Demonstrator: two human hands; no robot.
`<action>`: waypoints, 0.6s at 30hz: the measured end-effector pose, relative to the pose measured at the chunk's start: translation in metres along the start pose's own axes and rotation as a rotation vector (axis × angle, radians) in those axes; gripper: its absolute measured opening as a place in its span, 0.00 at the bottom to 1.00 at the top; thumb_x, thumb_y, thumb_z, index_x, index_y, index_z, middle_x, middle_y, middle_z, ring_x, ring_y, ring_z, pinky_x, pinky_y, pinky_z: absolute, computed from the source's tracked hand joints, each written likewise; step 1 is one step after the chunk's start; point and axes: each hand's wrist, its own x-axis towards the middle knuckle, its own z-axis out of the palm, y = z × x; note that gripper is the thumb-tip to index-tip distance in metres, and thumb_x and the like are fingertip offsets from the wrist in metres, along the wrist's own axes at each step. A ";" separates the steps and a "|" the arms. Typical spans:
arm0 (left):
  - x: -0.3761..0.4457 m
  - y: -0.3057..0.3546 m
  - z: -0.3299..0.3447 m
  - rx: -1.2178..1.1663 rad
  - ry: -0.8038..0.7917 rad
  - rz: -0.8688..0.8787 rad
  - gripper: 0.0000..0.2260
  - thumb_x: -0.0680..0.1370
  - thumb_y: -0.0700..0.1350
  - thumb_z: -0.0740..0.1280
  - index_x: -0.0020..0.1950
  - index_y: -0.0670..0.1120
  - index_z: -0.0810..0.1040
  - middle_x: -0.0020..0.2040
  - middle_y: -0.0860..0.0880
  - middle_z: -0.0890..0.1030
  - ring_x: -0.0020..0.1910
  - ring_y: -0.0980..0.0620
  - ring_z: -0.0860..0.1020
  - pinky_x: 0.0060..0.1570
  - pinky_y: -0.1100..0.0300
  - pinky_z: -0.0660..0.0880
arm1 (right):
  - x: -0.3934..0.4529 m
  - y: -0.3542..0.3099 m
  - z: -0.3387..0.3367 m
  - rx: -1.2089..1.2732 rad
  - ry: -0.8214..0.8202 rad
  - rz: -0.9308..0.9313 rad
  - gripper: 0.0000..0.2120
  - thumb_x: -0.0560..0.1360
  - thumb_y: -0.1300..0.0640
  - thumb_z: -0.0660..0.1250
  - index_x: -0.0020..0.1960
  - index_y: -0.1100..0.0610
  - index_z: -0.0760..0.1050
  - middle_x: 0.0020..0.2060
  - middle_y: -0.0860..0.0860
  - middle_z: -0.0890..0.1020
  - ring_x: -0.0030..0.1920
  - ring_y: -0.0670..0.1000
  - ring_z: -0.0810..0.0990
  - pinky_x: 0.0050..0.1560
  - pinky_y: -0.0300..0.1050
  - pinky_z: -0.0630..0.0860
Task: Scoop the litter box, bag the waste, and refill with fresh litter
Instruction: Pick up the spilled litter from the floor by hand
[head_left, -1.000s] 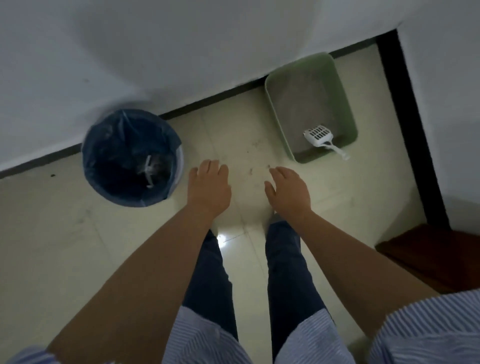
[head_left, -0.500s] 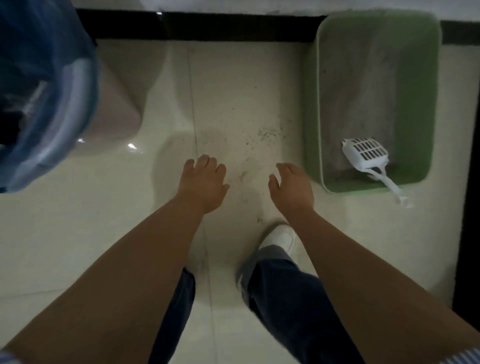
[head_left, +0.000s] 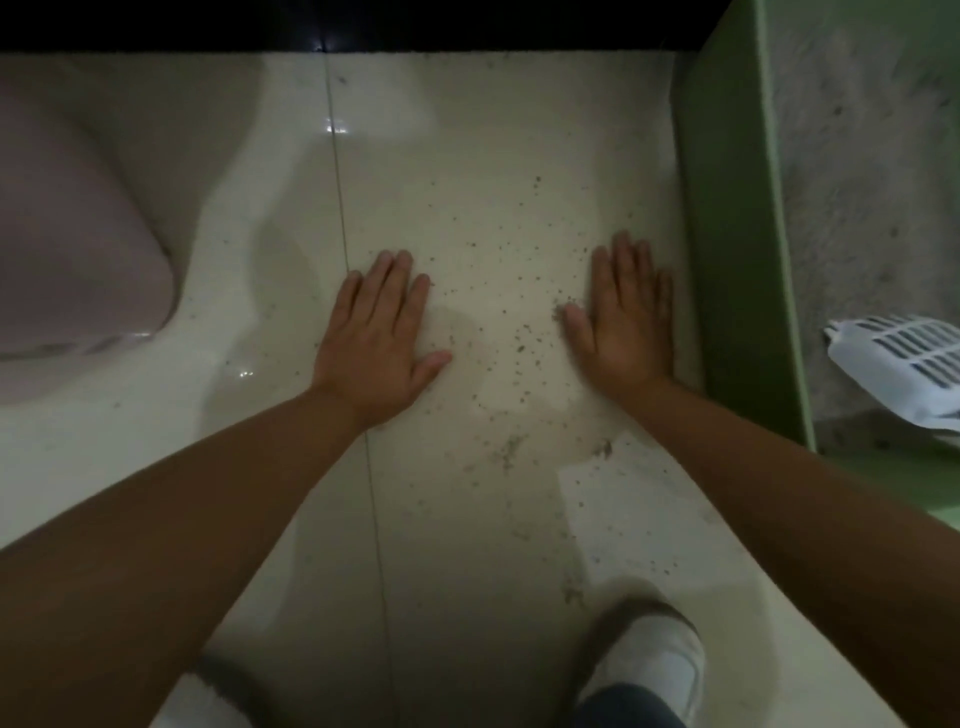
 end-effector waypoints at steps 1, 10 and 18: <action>0.000 0.001 -0.001 -0.002 -0.010 0.002 0.42 0.72 0.65 0.35 0.75 0.38 0.54 0.76 0.37 0.53 0.76 0.41 0.51 0.70 0.57 0.34 | -0.003 -0.002 0.002 -0.023 -0.010 -0.056 0.36 0.74 0.38 0.38 0.76 0.58 0.42 0.76 0.56 0.43 0.76 0.55 0.39 0.71 0.47 0.34; 0.021 -0.019 -0.019 -0.116 0.154 0.000 0.40 0.71 0.61 0.38 0.75 0.36 0.53 0.76 0.39 0.53 0.76 0.42 0.50 0.73 0.53 0.44 | 0.013 -0.018 -0.018 -0.022 0.092 -0.541 0.36 0.78 0.40 0.37 0.72 0.68 0.57 0.71 0.65 0.62 0.72 0.60 0.58 0.71 0.38 0.40; -0.015 -0.061 -0.013 -0.134 0.132 -0.251 0.43 0.69 0.64 0.37 0.75 0.36 0.50 0.77 0.39 0.50 0.76 0.43 0.47 0.73 0.52 0.41 | 0.055 -0.003 -0.031 0.104 0.100 0.053 0.35 0.74 0.41 0.41 0.76 0.57 0.43 0.76 0.56 0.42 0.76 0.56 0.40 0.74 0.53 0.39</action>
